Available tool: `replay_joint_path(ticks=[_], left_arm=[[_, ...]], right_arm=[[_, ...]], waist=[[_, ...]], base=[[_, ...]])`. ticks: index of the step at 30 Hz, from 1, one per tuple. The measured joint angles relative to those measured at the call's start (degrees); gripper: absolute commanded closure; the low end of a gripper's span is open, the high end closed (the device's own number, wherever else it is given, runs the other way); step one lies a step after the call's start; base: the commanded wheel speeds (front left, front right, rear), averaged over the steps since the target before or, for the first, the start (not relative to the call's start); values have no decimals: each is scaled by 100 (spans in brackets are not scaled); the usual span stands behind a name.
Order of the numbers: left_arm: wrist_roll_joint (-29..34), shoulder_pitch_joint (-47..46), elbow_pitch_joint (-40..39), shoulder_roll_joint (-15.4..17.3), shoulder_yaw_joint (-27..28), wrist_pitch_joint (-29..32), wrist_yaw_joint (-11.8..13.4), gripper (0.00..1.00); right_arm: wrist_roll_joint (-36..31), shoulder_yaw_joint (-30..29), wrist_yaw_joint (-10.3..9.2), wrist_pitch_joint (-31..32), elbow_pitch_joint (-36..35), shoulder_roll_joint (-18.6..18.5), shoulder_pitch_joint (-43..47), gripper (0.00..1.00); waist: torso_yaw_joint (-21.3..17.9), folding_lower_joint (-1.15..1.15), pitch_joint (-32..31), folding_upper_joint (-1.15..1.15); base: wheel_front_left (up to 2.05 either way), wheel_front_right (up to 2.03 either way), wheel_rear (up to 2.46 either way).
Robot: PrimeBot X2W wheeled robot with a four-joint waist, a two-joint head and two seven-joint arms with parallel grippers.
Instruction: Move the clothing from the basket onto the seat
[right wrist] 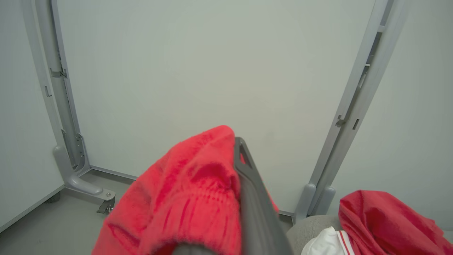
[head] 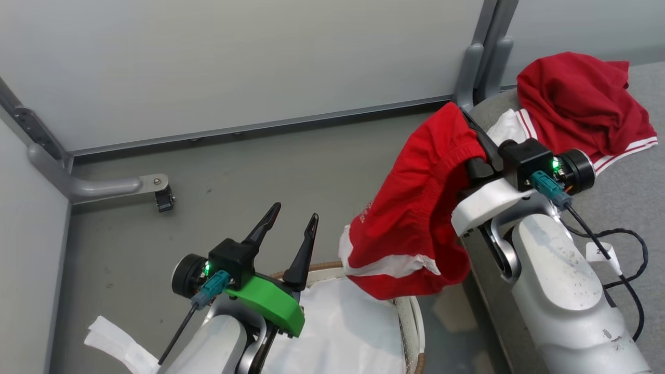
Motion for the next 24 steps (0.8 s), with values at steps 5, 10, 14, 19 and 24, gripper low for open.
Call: replay_joint_path(ticks=[5,10,14,19,24], left_arm=[[212,1,60,-85,145,-2,-109,0],[404,-20,65,-162,225,-7,-185,0],[560,-132,76,-178,248,-8,-246,0],[704,-288,122,-190,190,-7,-314,0],[827,-461,168,-229,99,-7,-364,0]], right_arm=[[-191,-30,0,0,-92,0,-279,100],[-353,-159,1,0,-222,-2,-439,100],[-467,-308,1,0,-288,-2,-502,100],[-534,-506,0,0,-330,-9,-528,100],[-541,-643,0,0,-332,-12,-444,100]], waist=[[-271,0,126,0],[-653,0,287,0],[-1045,0,438,0],[-1590,0,644,0],[-2259,0,928,0]], base=[[0,0,0],[0,0,0],[0,0,0],[0,0,0],[0,0,0]])
